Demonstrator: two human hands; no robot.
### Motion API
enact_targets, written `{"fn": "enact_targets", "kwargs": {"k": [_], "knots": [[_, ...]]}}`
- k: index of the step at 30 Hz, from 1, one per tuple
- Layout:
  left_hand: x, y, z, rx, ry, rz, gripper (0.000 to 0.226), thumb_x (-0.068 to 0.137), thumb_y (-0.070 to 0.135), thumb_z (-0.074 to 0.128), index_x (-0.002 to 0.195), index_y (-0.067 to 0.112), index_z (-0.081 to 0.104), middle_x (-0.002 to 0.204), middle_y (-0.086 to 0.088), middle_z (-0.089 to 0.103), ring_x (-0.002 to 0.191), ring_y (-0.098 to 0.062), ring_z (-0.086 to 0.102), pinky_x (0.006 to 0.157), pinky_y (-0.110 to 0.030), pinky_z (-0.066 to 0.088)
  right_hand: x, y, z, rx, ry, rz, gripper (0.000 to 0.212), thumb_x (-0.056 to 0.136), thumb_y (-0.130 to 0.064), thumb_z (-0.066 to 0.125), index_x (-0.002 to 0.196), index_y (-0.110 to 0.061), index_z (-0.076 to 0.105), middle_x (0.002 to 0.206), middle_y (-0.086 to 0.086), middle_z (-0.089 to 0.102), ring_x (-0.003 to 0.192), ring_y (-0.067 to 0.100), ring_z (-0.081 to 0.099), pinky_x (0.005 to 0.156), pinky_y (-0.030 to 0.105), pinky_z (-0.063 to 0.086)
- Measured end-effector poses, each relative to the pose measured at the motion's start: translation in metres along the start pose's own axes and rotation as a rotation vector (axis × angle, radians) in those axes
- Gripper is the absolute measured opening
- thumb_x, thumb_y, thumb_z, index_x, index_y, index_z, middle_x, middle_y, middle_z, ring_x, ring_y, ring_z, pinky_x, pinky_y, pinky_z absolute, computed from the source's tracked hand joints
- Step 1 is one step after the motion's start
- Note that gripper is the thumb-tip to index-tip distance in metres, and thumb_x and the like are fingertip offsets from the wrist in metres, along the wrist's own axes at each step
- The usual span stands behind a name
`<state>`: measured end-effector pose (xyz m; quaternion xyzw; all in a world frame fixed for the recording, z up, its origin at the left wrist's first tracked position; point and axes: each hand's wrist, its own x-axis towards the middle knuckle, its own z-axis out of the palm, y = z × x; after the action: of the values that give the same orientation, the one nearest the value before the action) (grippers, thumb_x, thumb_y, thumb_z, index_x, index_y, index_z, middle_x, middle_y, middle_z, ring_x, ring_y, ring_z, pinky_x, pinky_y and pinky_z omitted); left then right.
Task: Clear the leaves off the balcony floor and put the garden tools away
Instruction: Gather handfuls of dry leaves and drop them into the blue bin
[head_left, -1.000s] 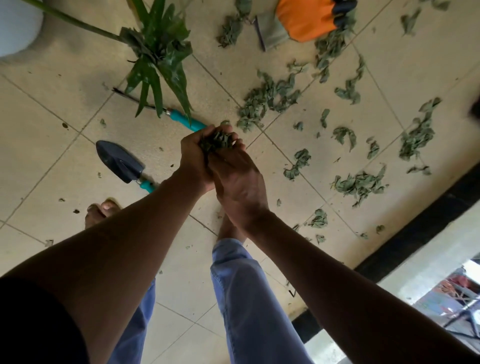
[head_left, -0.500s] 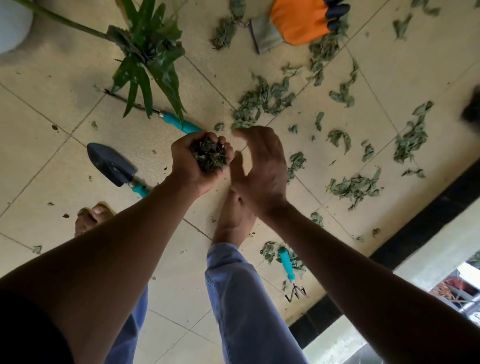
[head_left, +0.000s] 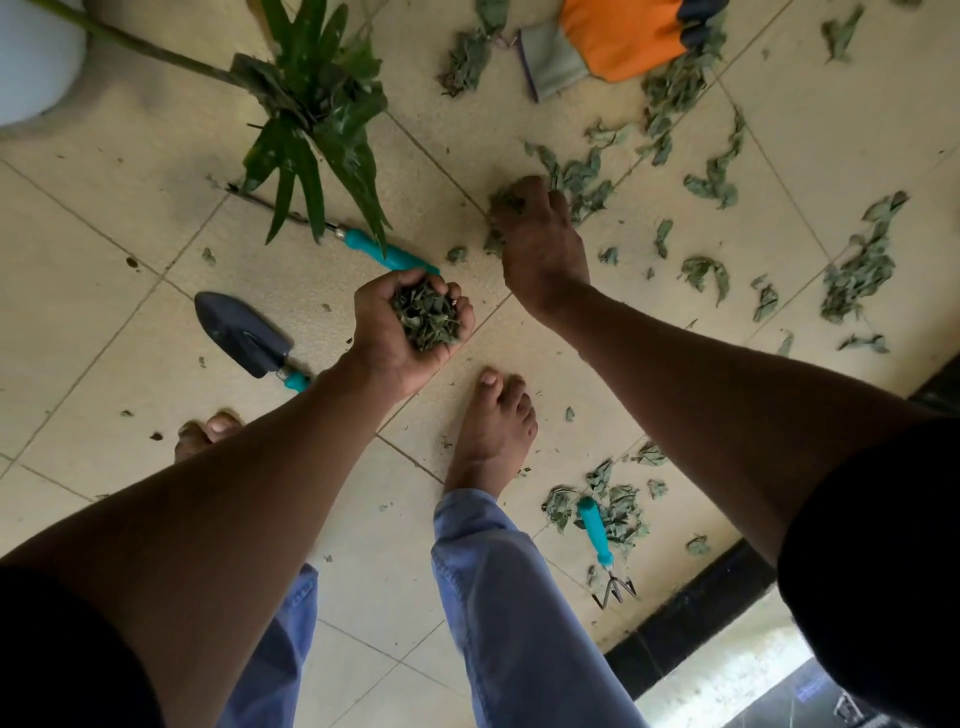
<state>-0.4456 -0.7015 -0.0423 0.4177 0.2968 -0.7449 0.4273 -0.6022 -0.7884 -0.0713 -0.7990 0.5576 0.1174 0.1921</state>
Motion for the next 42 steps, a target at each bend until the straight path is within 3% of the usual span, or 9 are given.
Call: {"fn": "enact_targets", "kwargs": {"k": [6,11,17,20,24,27,32,36,42], "knots": [[-0.004,0.0,-0.003,0.041,0.025,-0.002,0.029,0.095,0.024,0.046,0.076,0.007,0.058,0.083,-0.011,0.057,0.075,-0.024,0.059,0.076,-0.032,0.052,0.002,0.003,0.003,0.139,0.013,-0.014,0.05,0.08,0.02,0.055,0.117,-0.008,0.073,0.116,0.014,0.063,0.103,0.031,0.064,0.083,0.035,0.058],[-0.01,0.001,0.001,0.047,0.069,0.005,0.03,0.096,0.024,0.045,0.077,0.007,0.06,0.081,-0.011,0.058,0.075,-0.024,0.059,0.076,-0.033,0.052,-0.031,-0.022,-0.028,0.503,0.198,0.112,0.022,0.084,0.007,0.067,0.091,-0.01,0.079,0.094,0.004,0.072,0.082,0.007,0.063,0.072,0.002,0.041],[-0.014,0.002,0.004,0.206,0.061,0.065,0.034,0.101,0.027,0.038,0.087,0.008,0.062,0.085,-0.012,0.066,0.075,-0.023,0.069,0.064,-0.028,0.056,-0.102,-0.081,-0.075,0.877,0.122,0.145,0.02,0.083,-0.001,0.076,0.095,-0.016,0.078,0.096,-0.006,0.073,0.09,0.005,0.067,0.079,0.028,0.06],[-0.017,-0.003,0.008,0.212,0.081,0.046,0.036,0.102,0.026,0.036,0.079,0.009,0.058,0.065,-0.006,0.062,0.059,-0.02,0.065,0.057,-0.023,0.054,-0.11,-0.092,-0.065,0.747,0.176,0.07,0.019,0.083,0.002,0.071,0.091,-0.014,0.076,0.089,0.0,0.071,0.08,0.011,0.066,0.069,0.029,0.059],[-0.018,-0.009,0.008,0.156,0.085,0.083,0.033,0.095,0.024,0.046,0.076,0.009,0.069,0.075,-0.004,0.062,0.075,-0.019,0.062,0.078,-0.029,0.049,-0.098,-0.091,-0.036,0.476,0.178,0.007,0.015,0.087,-0.001,0.066,0.09,-0.012,0.075,0.085,0.003,0.067,0.072,0.013,0.06,0.06,0.018,0.044],[-0.021,-0.013,0.009,0.14,0.086,0.09,0.02,0.087,0.028,0.051,0.082,0.012,0.062,0.08,-0.005,0.054,0.079,-0.02,0.058,0.086,-0.031,0.045,-0.091,-0.092,-0.016,0.39,0.148,-0.01,0.009,0.092,-0.008,0.068,0.094,-0.015,0.074,0.091,-0.002,0.067,0.079,0.011,0.059,0.067,0.022,0.054],[-0.021,-0.01,0.007,0.173,0.144,0.123,0.021,0.09,0.025,0.05,0.074,0.013,0.056,0.074,-0.003,0.048,0.068,-0.018,0.054,0.078,-0.03,0.045,-0.091,-0.103,-0.026,0.458,0.071,-0.078,0.017,0.09,-0.009,0.064,0.103,-0.015,0.073,0.094,0.001,0.068,0.082,0.016,0.062,0.073,0.033,0.057],[-0.022,-0.005,0.013,0.195,0.137,0.139,0.031,0.1,0.026,0.048,0.073,0.013,0.058,0.067,-0.002,0.056,0.063,-0.017,0.059,0.069,-0.028,0.053,-0.109,-0.105,-0.055,0.491,0.075,-0.063,0.041,0.09,-0.013,0.047,0.128,-0.009,0.062,0.104,0.008,0.069,0.087,0.022,0.066,0.073,0.035,0.059],[-0.017,-0.005,0.017,0.089,0.062,0.066,0.027,0.097,0.028,0.053,0.077,0.011,0.061,0.079,-0.005,0.058,0.074,-0.02,0.063,0.069,-0.028,0.058,-0.109,-0.081,-0.069,0.406,0.312,0.069,0.035,0.092,-0.009,0.055,0.125,-0.015,0.063,0.111,0.003,0.067,0.093,0.019,0.066,0.067,0.027,0.054]]}}
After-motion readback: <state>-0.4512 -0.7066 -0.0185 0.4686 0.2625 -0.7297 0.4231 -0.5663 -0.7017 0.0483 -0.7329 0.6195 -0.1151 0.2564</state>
